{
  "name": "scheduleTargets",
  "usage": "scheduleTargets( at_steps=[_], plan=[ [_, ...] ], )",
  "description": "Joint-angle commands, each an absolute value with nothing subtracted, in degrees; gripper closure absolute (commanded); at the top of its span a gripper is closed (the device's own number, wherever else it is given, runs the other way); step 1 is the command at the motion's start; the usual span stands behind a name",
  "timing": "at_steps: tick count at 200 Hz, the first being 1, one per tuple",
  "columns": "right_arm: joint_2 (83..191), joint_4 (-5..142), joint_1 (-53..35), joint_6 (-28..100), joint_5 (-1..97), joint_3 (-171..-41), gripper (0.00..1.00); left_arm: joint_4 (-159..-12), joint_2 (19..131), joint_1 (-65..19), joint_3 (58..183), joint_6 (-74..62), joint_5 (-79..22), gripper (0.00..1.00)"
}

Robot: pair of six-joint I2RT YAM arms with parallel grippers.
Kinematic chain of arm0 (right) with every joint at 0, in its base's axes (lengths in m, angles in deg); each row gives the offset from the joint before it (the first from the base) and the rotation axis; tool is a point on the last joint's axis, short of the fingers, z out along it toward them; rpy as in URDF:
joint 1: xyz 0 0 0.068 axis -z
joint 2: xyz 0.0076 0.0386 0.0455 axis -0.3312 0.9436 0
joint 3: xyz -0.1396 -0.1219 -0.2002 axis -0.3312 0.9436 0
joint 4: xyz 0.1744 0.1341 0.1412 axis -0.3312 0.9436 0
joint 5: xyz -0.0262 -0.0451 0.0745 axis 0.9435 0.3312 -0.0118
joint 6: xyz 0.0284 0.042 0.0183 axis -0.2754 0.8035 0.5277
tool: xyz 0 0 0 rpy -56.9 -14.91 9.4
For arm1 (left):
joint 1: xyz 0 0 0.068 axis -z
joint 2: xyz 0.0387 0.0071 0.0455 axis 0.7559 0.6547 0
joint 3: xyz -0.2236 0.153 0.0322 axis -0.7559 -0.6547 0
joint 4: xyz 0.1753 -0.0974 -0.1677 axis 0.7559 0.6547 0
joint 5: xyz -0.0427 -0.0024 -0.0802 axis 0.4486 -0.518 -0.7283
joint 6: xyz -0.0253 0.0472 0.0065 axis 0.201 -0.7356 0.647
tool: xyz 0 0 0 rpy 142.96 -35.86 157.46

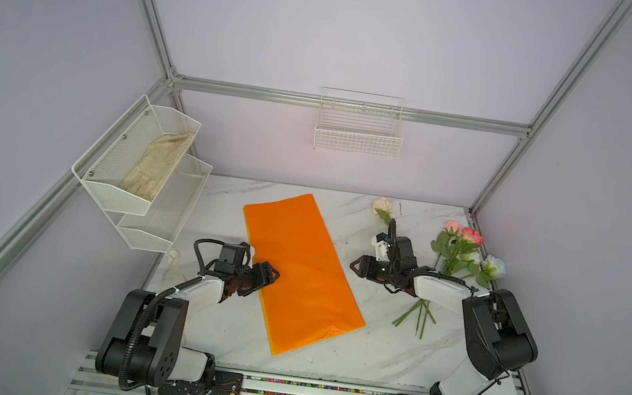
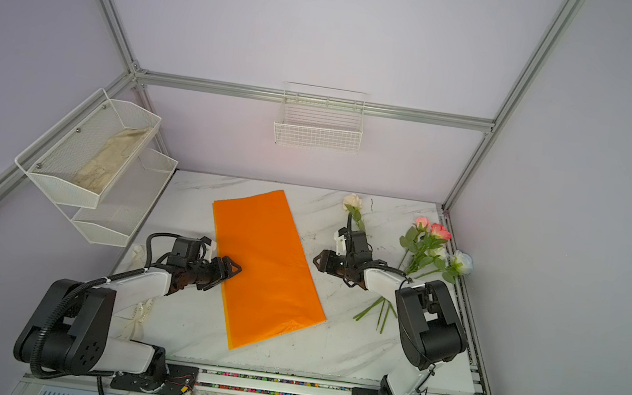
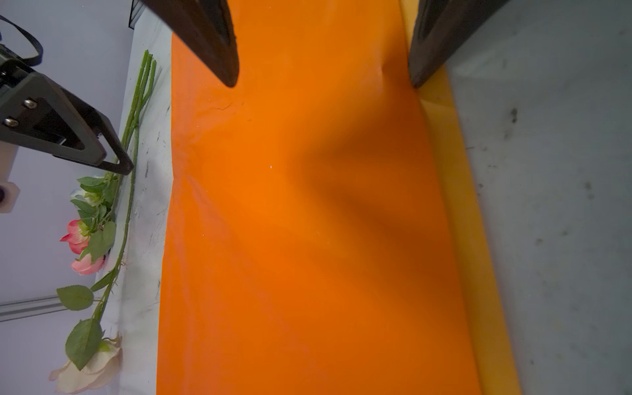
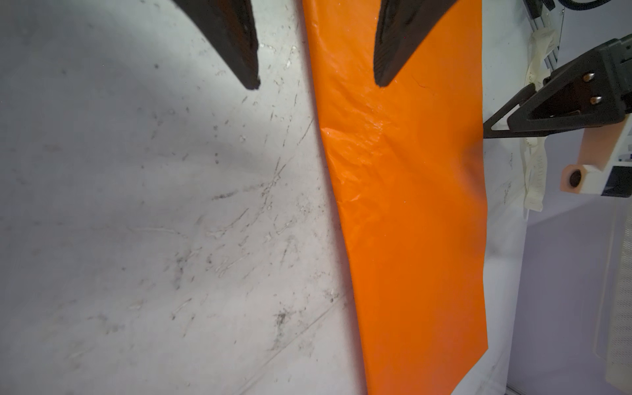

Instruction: Tie the bouquet of fake flowers

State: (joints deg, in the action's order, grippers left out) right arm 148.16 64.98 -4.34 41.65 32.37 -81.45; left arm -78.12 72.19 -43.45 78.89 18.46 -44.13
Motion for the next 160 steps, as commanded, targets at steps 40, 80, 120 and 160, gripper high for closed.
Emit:
scheduleTargets(
  at_steps=[40,80,120,160],
  plan=[
    [154.3,64.6,-5.6,39.6,32.7,-83.5,0.43,-87.3,73.5,-43.3,79.4,26.0,-49.4,0.28],
    [155.3,63.1,-6.1,39.8,32.1,-81.7,0.46,-88.9,73.5,-43.4,79.0,26.9,-50.2,0.32],
    [155.0,62.4,-6.2,40.1,32.0,-80.5,0.47,-93.3,73.5,-43.3,78.1,29.6,-52.4,0.37],
    [154.6,62.0,-6.3,40.4,32.0,-80.0,0.47,-95.3,76.0,-43.3,78.1,30.8,-53.4,0.37]
  ],
)
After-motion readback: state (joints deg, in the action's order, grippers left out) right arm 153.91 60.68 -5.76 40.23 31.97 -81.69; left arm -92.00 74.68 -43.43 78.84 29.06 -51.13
